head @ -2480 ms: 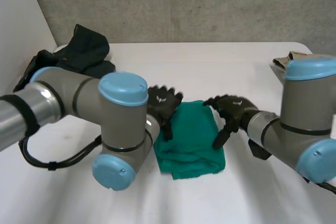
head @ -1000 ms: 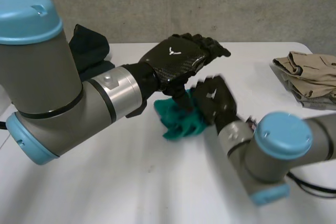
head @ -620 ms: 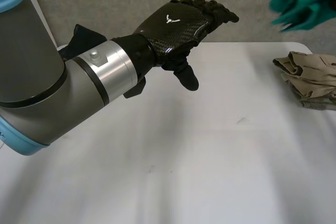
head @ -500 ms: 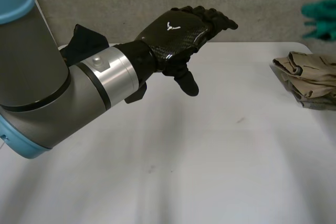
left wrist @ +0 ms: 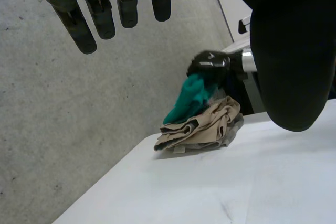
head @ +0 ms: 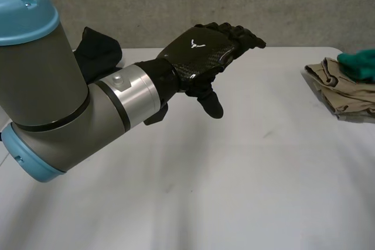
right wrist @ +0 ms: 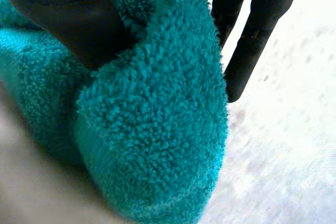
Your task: Fold the laundry.
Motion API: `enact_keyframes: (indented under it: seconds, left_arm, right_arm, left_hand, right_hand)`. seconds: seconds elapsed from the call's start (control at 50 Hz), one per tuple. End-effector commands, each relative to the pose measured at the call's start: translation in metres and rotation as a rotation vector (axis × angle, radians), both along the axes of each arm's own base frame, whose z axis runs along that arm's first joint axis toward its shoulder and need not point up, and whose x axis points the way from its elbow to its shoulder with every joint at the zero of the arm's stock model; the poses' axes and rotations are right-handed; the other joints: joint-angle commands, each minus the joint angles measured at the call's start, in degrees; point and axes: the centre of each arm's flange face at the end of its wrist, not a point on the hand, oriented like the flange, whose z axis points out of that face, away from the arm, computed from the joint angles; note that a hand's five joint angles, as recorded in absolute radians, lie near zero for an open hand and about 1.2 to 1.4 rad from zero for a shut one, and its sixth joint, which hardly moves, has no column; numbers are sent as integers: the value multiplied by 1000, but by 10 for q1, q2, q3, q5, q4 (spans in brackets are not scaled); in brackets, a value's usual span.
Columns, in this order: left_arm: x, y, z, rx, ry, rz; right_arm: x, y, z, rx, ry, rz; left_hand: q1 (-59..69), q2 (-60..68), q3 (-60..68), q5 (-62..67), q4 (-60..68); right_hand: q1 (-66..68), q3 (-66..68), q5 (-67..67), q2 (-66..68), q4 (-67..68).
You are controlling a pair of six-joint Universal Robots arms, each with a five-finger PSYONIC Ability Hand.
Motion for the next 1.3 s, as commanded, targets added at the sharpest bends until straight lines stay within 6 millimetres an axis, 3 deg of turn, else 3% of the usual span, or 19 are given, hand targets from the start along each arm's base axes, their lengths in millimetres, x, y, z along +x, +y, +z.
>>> enact_keyframes:
  seconds: [0.02,0.12,0.3,0.42,0.44,0.46,0.54,0.64,0.7,0.8,0.9,0.94,0.96,1.02,1.04,1.1,1.18,1.24,1.3]
  left_arm:
    - [-1,1,3,-8,6,-3]
    - [-1,1,2,-4,5,-3]
    - [-5,4,-11,28,-16,-15]
    - [-6,3,-15,39,-24,-17]
    - [-6,3,-15,39,-24,-17]
    - [-6,3,-16,40,-25,-17]
    - [-6,4,-15,37,-24,-18]
    - [-6,4,-12,31,-19,-18]
    - [-6,5,-11,29,-17,-18]
    - [-6,4,-6,16,-7,-17]
    - [-5,-6,13,-38,43,39]
    - [-3,-14,25,-65,79,98]
    - [1,-23,40,-97,125,176]
    - [16,-42,66,-152,205,330]
    - [31,-59,80,-187,242,451]
    - [60,-91,87,-213,259,619]
    - [119,-161,57,-227,141,856]
    - [140,-191,26,-223,23,931]
    - [159,-223,-20,-228,-140,984]
  right_arm:
    - [21,-3,72,-198,-76,86]
    - [15,-5,75,-253,-203,116]
    - [6,1,-42,-44,-193,122]
    - [-7,20,-68,27,-83,141]
    - [-10,22,-67,32,-83,131]
    - [-16,26,-65,45,-87,110]
    - [-30,41,-32,89,-123,55]
    - [-37,64,60,100,-135,-2]
    - [-47,68,82,95,-135,-74]
    - [-81,74,135,20,-73,-383]
    - [-83,83,193,-111,79,-628]
    - [-64,80,204,-158,107,-643]
    - [-29,76,214,-210,99,-605]
    - [36,79,232,-313,65,-493]
    - [75,90,243,-371,48,-410]
    - [123,107,237,-393,31,-292]
    - [207,155,204,-371,50,-6]
    - [252,191,164,-304,78,172]
    - [271,213,133,-223,88,253]
  left_hand:
    - [1,-10,-12,-20,-6]
    - [1,-10,-12,-20,-6]
    - [1,-10,-12,-20,-6]
    - [1,-10,-12,-20,-6]
    - [1,-10,-12,-20,-6]
    - [1,-10,-12,-20,-6]
    - [1,-10,-12,-20,-6]
    - [1,-10,-12,-20,-6]
    - [-1,-11,-14,-22,-8]
    - [-1,-11,-14,-22,-8]
    - [1,-10,-12,-20,-6]
    - [1,-10,-12,-20,-6]
    - [1,-10,-12,-20,-6]
    - [-1,-11,-14,-22,-8]
    - [2,-8,-10,-19,-4]
    - [7,-3,-5,-14,1]
    - [6,-5,-7,-15,-1]
    - [4,-6,-9,-17,-3]
    - [1,-10,-12,-20,-6]
  right_hand:
    - [191,119,123,132,112]
    - [191,119,123,132,112]
    - [191,119,123,132,112]
    - [170,97,102,110,91]
    - [-35,-108,-103,-95,-114]
    - [-509,-581,-577,-568,-588]
    - [-509,-581,-577,-568,-588]
    - [-509,-581,-577,-568,-588]
    - [-509,-581,-577,-568,-588]
    - [-509,-581,-577,-568,-588]
    - [-509,-581,-577,-568,-588]
    - [-509,-581,-577,-568,-588]
    - [-509,-581,-577,-568,-588]
    - [-509,-581,-577,-568,-588]
    - [-509,-581,-577,-568,-588]
    - [-509,-581,-577,-568,-588]
    - [-509,-581,-577,-568,-588]
    - [-509,-581,-577,-568,-588]
    - [-509,-581,-577,-568,-588]
